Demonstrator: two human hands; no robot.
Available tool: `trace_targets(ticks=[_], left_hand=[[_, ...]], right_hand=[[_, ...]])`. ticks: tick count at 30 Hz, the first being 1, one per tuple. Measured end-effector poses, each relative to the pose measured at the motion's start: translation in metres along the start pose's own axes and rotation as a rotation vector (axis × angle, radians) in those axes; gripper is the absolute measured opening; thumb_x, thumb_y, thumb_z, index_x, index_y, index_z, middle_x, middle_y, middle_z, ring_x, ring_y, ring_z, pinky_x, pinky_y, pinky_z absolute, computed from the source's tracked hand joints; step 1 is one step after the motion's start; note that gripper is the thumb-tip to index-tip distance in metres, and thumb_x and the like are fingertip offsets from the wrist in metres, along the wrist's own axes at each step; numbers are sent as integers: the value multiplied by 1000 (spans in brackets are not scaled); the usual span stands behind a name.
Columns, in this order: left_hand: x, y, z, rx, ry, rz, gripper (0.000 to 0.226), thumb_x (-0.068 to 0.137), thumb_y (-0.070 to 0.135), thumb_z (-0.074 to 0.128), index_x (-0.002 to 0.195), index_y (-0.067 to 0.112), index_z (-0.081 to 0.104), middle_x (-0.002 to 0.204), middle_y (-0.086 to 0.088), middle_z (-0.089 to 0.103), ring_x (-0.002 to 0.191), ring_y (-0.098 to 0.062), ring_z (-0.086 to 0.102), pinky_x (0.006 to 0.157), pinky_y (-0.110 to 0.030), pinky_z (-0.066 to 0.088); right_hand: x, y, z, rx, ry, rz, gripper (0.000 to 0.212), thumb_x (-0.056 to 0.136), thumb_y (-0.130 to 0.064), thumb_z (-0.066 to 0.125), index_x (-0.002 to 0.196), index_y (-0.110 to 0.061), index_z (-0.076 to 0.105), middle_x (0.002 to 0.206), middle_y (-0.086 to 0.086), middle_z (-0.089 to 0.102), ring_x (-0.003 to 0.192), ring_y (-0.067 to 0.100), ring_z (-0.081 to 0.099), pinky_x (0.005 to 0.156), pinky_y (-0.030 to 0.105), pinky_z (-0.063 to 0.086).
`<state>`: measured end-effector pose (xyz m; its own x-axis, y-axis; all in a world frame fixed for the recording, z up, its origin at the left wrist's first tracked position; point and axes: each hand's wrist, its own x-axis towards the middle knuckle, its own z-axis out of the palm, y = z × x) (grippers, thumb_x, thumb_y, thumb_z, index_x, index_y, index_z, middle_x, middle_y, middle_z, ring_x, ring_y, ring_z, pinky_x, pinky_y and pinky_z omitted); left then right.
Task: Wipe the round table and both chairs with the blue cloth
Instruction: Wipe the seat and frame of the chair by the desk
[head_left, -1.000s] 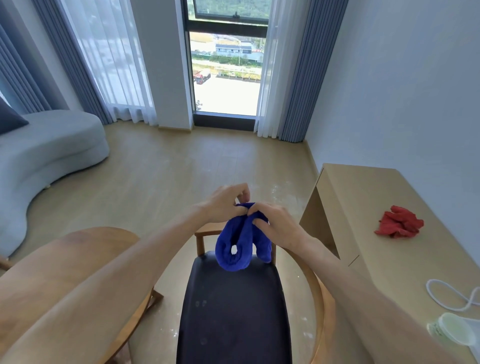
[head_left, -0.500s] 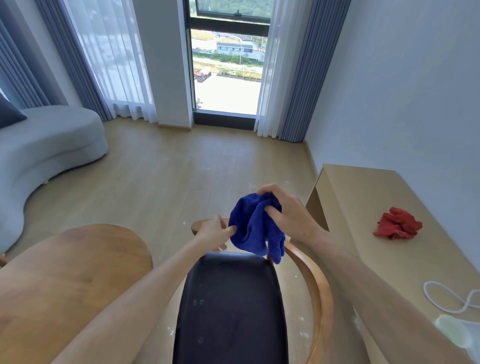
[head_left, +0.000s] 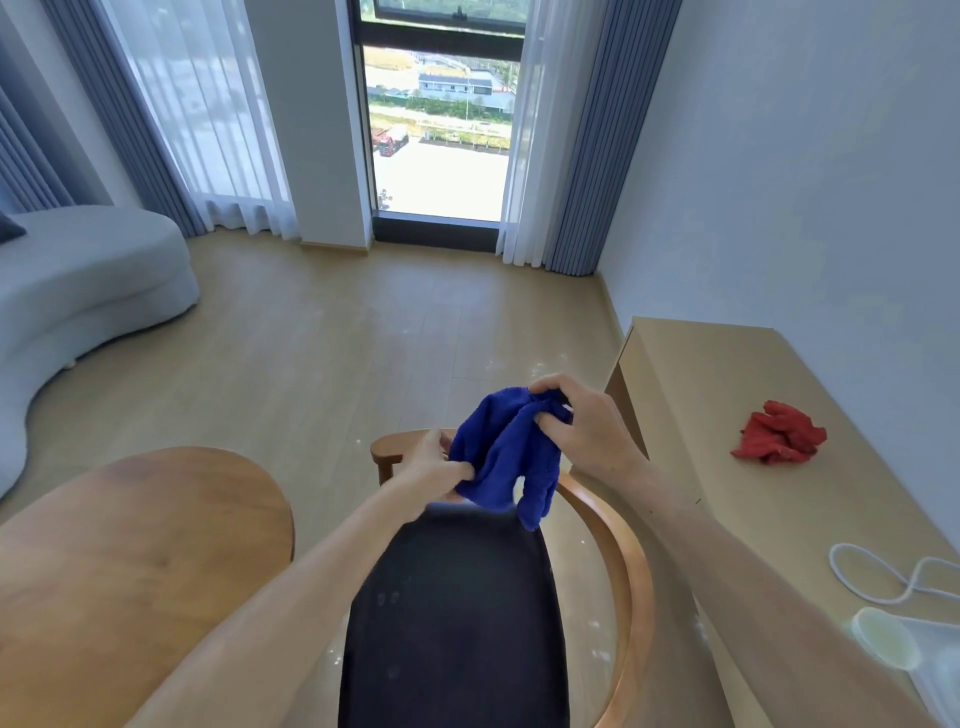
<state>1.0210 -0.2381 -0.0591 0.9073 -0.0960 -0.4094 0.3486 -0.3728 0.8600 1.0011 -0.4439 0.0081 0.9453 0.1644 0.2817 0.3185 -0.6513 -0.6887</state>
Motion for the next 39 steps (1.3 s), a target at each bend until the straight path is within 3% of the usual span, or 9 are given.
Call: trace_targets(ticks=[7, 10, 15, 20, 25, 28, 32, 37, 39], left_hand=[[4, 48, -54, 675, -124, 240, 16, 84, 13, 52, 88, 28, 47, 95, -2, 59, 70, -15, 56, 55, -27, 46], [3, 46, -56, 803, -149, 355, 17, 86, 11, 50, 96, 24, 47, 99, -1, 54, 79, -16, 51, 61, -26, 41], [-1, 43, -55, 796, -121, 401, 17, 89, 9, 45, 97, 24, 46, 92, 2, 52, 71, -8, 47, 55, -21, 34], [-1, 44, -53, 799, -26, 340, 25, 91, 10, 42, 112, 20, 51, 101, -4, 53, 83, -21, 49, 57, -23, 32], [-3, 44, -35, 606, 46, 125, 23, 92, 12, 37, 107, 17, 53, 95, -8, 58, 54, -19, 61, 43, -20, 42], [-4, 42, -37, 626, 3, 119, 26, 91, 10, 36, 110, 20, 50, 108, -11, 58, 64, -21, 61, 49, -22, 44], [-2, 34, -43, 723, -15, 231, 29, 89, 8, 40, 115, 16, 48, 120, -10, 56, 93, -22, 50, 74, -30, 39], [-10, 24, -30, 541, -165, 391, 102, 60, 50, 69, 146, 31, 19, 143, 5, 39, 121, -13, 43, 98, -33, 39], [-10, 21, -20, 617, -100, 462, 108, 53, 62, 71, 144, 29, 24, 140, 7, 40, 122, -16, 44, 100, -39, 43]], right_hand=[[-12, 12, 0, -272, -330, 34, 65, 82, -2, 50, 141, -28, 37, 117, -5, 51, 98, 14, 54, 81, 21, 46], [-4, 7, 2, -350, -382, 43, 51, 85, -7, 49, 133, -27, 50, 107, -1, 51, 91, 16, 53, 78, 22, 46], [1, 2, 5, -366, -349, 3, 25, 83, -4, 53, 105, -14, 61, 105, -2, 52, 93, 14, 50, 83, 23, 47], [4, -3, 15, -273, -282, 187, 12, 80, -12, 56, 92, -13, 56, 86, 3, 61, 78, 20, 58, 66, 30, 51], [6, -10, 38, -187, -138, 356, 12, 80, -22, 57, 83, -12, 51, 77, 2, 56, 65, 15, 53, 50, 24, 39], [10, -10, 32, -121, -132, 347, 7, 81, -17, 54, 86, -13, 55, 80, 1, 58, 71, 16, 56, 56, 26, 46], [16, -14, 14, -85, -193, 230, 13, 82, -10, 53, 90, -18, 60, 83, -2, 62, 78, 16, 58, 62, 22, 46], [24, -24, 3, -105, -252, 92, 23, 85, -6, 52, 99, -21, 62, 85, -11, 61, 82, 7, 57, 66, 16, 42], [24, -25, 0, -93, -259, 72, 25, 86, -4, 52, 101, -21, 63, 89, -11, 62, 84, 6, 57, 69, 14, 43]])
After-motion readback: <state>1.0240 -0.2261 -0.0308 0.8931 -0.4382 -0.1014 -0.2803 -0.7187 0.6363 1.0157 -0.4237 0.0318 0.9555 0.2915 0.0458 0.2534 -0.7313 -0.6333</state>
